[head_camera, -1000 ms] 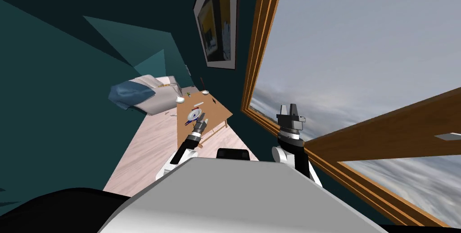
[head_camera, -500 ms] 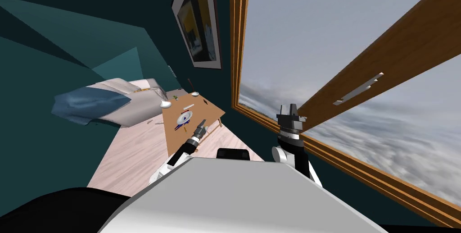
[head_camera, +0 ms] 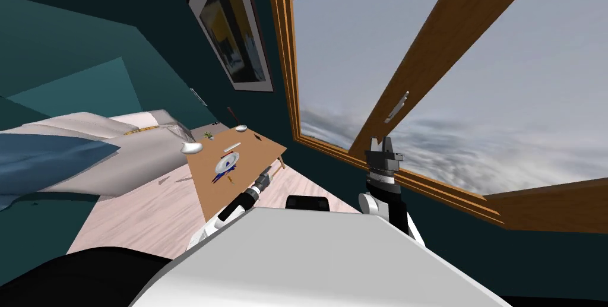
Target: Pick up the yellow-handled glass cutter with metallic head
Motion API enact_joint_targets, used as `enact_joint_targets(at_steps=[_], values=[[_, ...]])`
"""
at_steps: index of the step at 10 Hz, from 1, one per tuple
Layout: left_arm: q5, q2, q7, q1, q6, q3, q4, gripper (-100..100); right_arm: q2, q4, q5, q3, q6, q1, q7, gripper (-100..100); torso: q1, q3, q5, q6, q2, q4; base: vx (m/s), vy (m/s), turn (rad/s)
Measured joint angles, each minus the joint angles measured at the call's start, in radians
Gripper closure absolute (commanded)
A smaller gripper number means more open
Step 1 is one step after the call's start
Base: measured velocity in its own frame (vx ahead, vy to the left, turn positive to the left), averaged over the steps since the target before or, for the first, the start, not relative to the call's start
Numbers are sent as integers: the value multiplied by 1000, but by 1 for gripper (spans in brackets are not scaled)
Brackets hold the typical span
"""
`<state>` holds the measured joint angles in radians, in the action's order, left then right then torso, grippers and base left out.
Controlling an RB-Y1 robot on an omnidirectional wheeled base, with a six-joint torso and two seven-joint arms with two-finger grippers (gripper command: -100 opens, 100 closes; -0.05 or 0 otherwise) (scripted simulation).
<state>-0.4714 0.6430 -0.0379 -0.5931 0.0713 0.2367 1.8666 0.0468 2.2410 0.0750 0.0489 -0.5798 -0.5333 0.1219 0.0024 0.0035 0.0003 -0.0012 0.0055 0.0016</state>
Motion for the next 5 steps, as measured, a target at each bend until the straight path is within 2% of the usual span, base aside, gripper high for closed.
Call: enact_joint_targets(at_steps=[1, 2, 3, 4, 5], values=[[-25, 35, -13, 5, -11, 15, -33, -100, 0, 0, 0, 0, 0, 0, 0, 0, -1, 0, 0, 1, 0, 0, -99, -64, -478], [-50, 59, -23, 1, -25, 38, -68, -100, 0, 0, 0, 0, 0, 0, 0, 0, -2, 1, 0, 1, 2, 0, -77, -40, -178], [-67, 85, -33, 5, -35, 49, -91, -100, 0, 0, 0, 0, 0, 0, 0, 0, 0, 1, 0, 0, 1, 0, -61, -43, -391], [-80, 96, -36, 3, -56, 62, -116, -100, 0, 0, 0, 0, 0, 0, 0, 0, 0, 0, 0, 1, 1, 0, -45, -29, -145], [-96, 120, -45, 7, -67, 71, -133, -100, 0, 0, 0, 0, 0, 0, 0, 0, 1, 0, 0, -1, -1, 0, -53, -31, -296]])
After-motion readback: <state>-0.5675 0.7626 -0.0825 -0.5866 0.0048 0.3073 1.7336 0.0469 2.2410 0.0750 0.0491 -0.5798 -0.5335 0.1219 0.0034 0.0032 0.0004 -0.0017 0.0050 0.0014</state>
